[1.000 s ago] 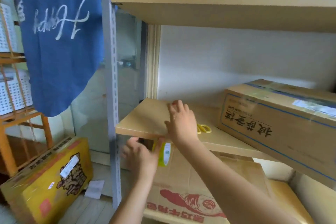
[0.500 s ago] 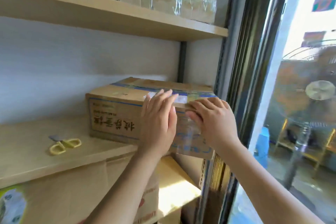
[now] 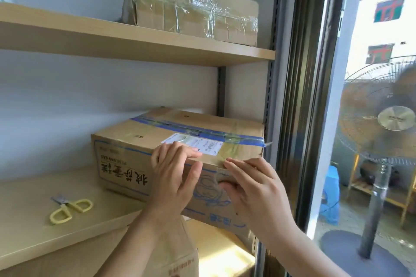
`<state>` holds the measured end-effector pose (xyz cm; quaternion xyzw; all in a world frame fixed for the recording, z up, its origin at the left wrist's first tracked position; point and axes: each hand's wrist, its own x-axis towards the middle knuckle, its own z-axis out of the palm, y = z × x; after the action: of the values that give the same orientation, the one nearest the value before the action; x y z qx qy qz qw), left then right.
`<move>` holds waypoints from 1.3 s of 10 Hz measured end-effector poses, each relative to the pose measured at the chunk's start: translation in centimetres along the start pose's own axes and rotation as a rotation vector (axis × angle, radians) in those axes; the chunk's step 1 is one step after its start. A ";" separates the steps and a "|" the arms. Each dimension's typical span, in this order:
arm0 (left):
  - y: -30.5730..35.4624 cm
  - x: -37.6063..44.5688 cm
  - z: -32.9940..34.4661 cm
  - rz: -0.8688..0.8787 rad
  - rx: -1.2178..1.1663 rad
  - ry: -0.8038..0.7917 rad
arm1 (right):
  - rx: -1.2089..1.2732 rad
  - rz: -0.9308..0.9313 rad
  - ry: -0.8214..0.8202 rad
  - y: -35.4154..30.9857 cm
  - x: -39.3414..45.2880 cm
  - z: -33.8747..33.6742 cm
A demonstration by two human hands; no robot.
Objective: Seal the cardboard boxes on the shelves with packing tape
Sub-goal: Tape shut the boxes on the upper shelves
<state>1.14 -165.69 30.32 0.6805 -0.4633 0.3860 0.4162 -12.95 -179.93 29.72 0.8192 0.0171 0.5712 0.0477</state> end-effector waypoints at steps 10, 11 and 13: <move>-3.1 -0.8 1.6 -0.247 -0.200 0.107 | 0.022 0.015 -0.621 9.3 7.3 4.9; -2.8 -0.7 1.3 -0.250 -0.162 0.107 | 0.018 0.006 -0.686 9.1 8.0 5.0; -2.2 -0.7 1.7 -0.255 -0.174 0.207 | 0.140 0.090 -0.670 8.9 7.7 5.4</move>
<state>3.32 -166.55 28.62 0.6521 -0.3595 0.3565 0.5643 -5.48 -188.52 35.95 0.9625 0.0033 0.2696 -0.0309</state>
